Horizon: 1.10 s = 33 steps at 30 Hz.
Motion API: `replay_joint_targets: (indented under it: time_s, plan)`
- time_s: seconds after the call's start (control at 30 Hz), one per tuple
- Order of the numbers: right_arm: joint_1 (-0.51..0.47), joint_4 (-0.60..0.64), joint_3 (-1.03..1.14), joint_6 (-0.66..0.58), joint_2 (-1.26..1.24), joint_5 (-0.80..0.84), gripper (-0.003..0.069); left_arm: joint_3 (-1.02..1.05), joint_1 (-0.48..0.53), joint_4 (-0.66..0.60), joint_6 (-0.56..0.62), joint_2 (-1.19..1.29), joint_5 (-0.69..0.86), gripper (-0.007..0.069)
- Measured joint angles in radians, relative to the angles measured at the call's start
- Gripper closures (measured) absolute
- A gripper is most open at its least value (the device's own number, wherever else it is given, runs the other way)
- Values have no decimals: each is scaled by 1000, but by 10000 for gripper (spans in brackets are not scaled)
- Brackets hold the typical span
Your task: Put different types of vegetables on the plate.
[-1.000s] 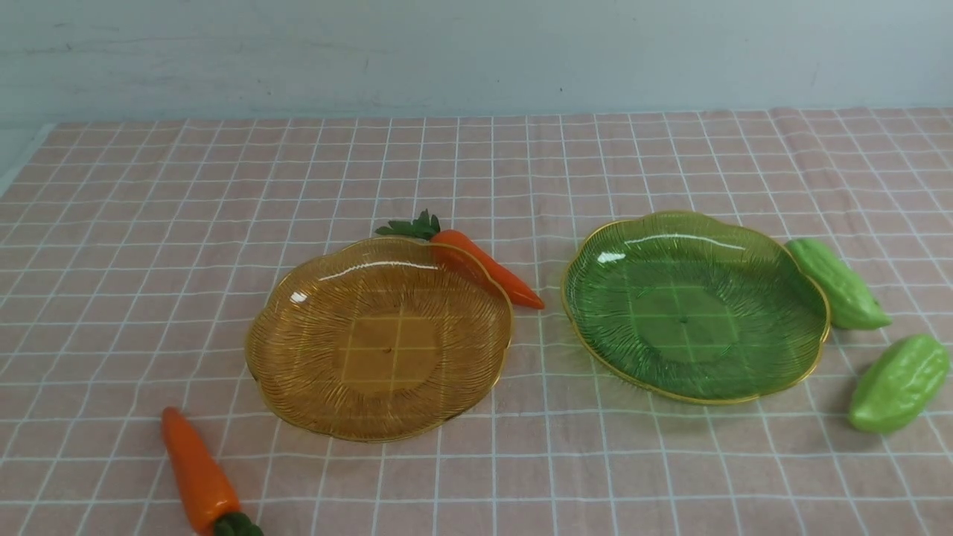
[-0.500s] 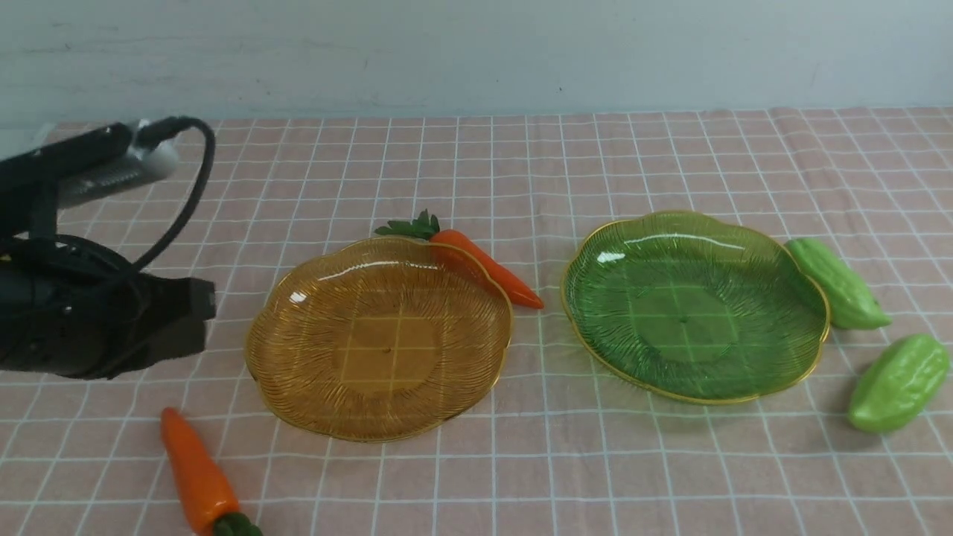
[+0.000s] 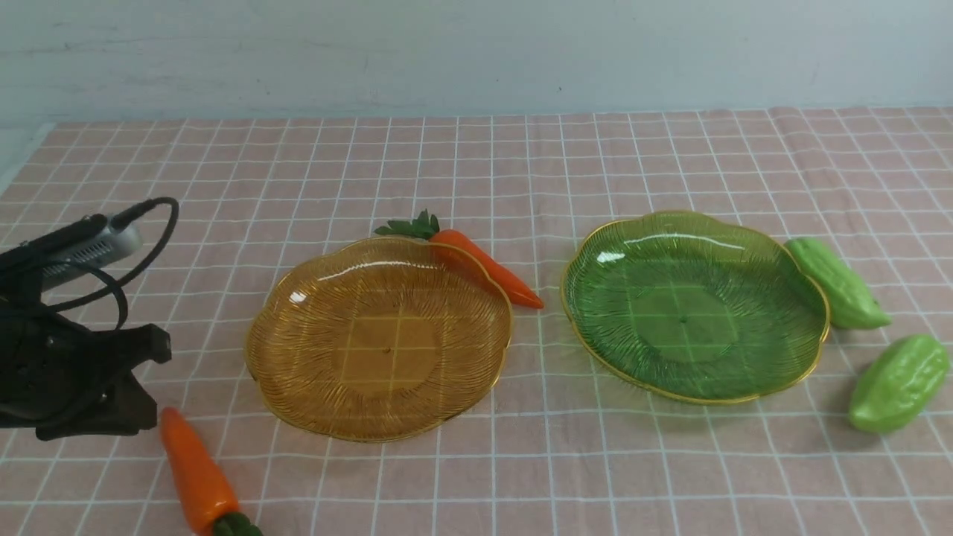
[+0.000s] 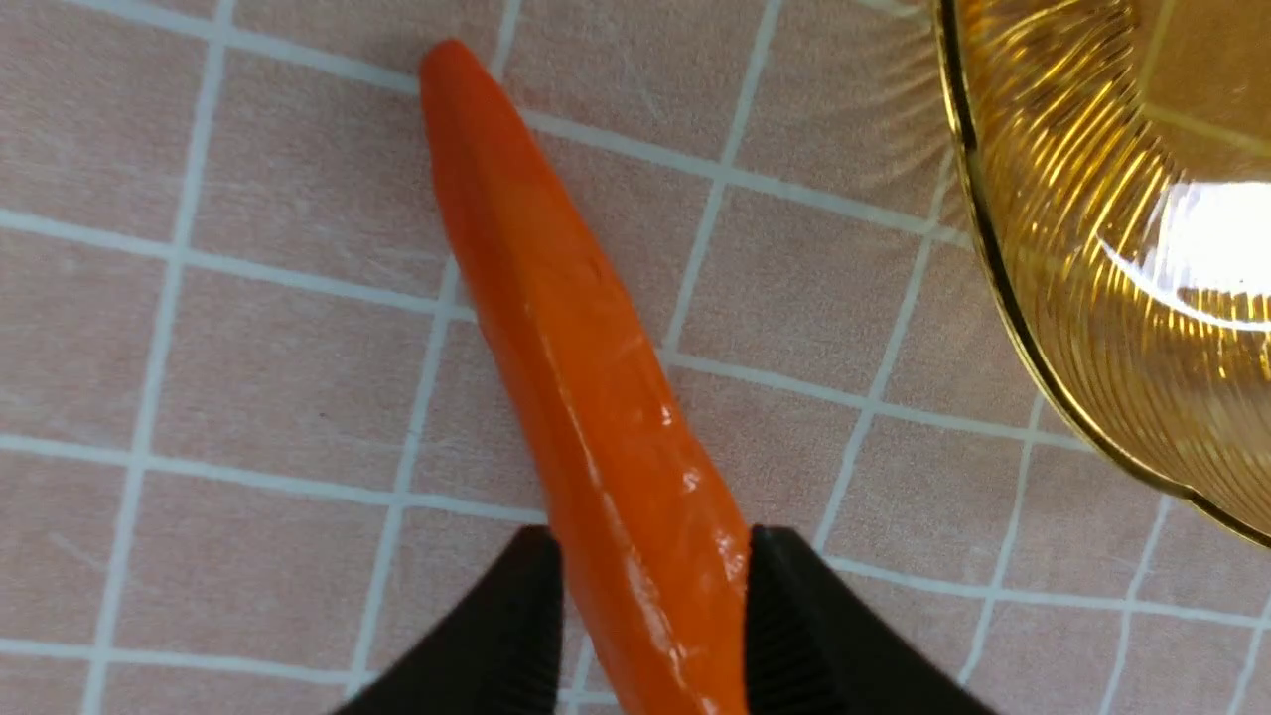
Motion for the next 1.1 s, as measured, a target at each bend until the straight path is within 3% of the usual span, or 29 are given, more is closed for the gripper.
replay_joint_targets:
  time_s: [0.2, 0.4, 0.5, 0.67, 0.7, 0.8, 1.0, 1.1]
  plan:
    - [0, -55, -76, 2, 206, 102, 676, -1, -57, 5, -52, 88, -49, 193]
    - [0, -55, -78, 20, 319, 81, 676, -1, -68, 6, -78, 172, -71, 89]
    - [0, -54, -78, 29, 351, 64, 676, -3, -68, 25, -95, 195, -71, 105]
    - [0, -54, -81, 55, 381, 55, 676, -3, -68, 86, -132, 217, -70, 194]
    - [0, -54, -82, 59, 389, 50, 676, -3, -68, 109, -141, 222, -70, 270]
    - [0, -57, -90, 67, 418, 27, 676, -13, -68, 166, -147, 227, -47, 374]
    - [-39, -73, -154, 67, 501, 6, 676, -124, -70, 255, -143, 194, 69, 410]
    - [-138, -49, -230, 70, 581, 14, 676, -195, -81, 250, -125, 147, 107, 414]
